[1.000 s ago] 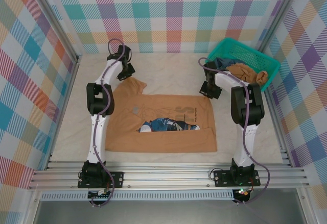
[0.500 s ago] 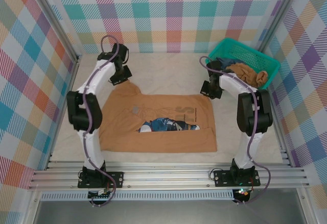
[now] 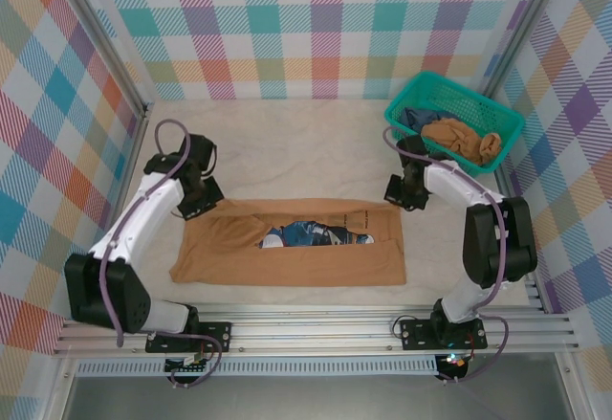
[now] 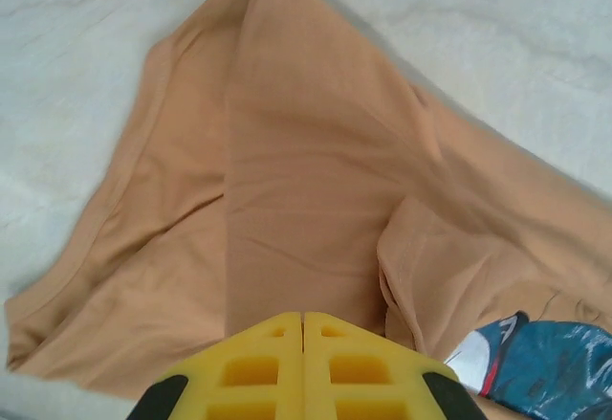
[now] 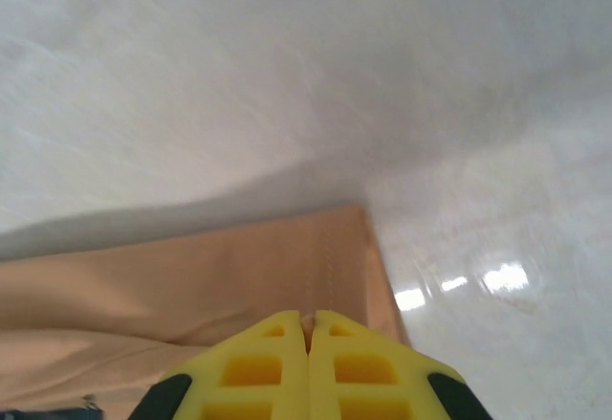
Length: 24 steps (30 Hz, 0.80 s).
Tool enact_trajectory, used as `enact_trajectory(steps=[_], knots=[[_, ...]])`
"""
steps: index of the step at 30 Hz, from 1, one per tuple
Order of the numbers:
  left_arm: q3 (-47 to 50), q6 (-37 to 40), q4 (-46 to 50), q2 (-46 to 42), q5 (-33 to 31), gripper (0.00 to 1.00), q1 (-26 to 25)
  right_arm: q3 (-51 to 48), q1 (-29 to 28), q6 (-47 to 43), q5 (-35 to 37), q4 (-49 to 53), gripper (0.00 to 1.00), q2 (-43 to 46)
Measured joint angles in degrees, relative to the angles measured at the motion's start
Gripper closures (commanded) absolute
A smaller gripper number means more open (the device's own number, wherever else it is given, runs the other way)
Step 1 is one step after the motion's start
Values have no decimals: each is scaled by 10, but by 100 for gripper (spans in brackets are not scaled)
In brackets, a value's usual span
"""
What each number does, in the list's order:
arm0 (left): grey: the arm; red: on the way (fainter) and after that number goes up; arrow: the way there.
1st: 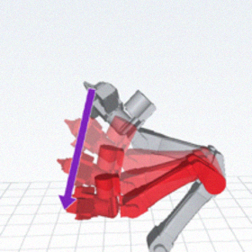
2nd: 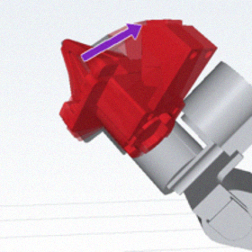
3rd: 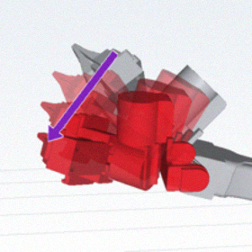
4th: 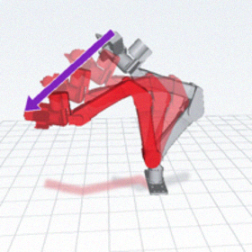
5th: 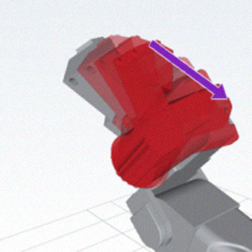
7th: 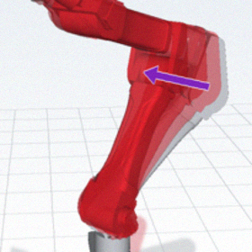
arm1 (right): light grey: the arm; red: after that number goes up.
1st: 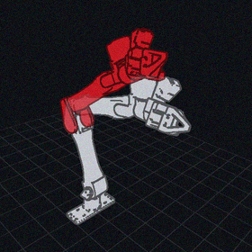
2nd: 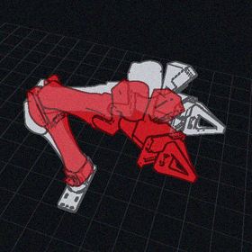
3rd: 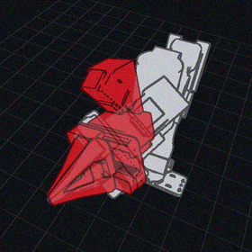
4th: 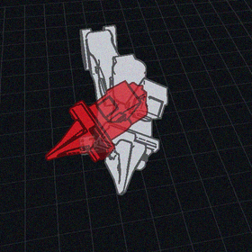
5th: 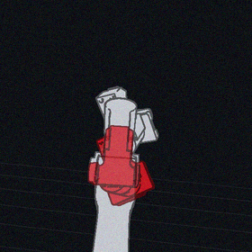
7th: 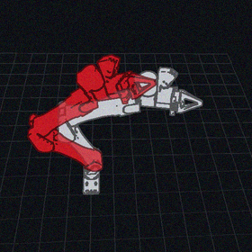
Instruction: Fold and stack the t-shirts
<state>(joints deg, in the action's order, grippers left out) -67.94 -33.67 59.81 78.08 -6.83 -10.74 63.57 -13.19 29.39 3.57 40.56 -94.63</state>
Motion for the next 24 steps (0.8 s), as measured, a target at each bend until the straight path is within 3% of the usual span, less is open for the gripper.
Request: enact_trajectory(steps=[24], knots=[[130, -65, 75, -160, -52, 100, 0, -73, -23, 19, 20, 29, 100, 59]])
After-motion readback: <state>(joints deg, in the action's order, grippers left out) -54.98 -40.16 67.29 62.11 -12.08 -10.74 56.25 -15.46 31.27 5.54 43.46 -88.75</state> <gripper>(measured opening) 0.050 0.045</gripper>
